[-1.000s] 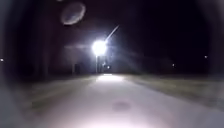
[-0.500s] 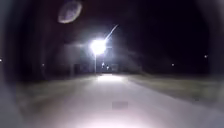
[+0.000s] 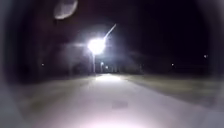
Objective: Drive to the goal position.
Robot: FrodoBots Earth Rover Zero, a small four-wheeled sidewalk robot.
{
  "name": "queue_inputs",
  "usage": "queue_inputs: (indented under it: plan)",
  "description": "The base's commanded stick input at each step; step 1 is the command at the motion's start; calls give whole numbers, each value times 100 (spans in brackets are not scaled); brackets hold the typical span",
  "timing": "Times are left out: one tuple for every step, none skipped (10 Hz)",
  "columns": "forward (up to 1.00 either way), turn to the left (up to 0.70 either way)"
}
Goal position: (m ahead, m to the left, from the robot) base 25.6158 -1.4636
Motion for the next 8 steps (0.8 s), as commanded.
queue_inputs:
  plan:
    - [70,0]
    - [70,0]
    - [70,0]
    - [70,0]
    - [45,0]
    - [49,0]
    - [70,0]
    - [70,0]
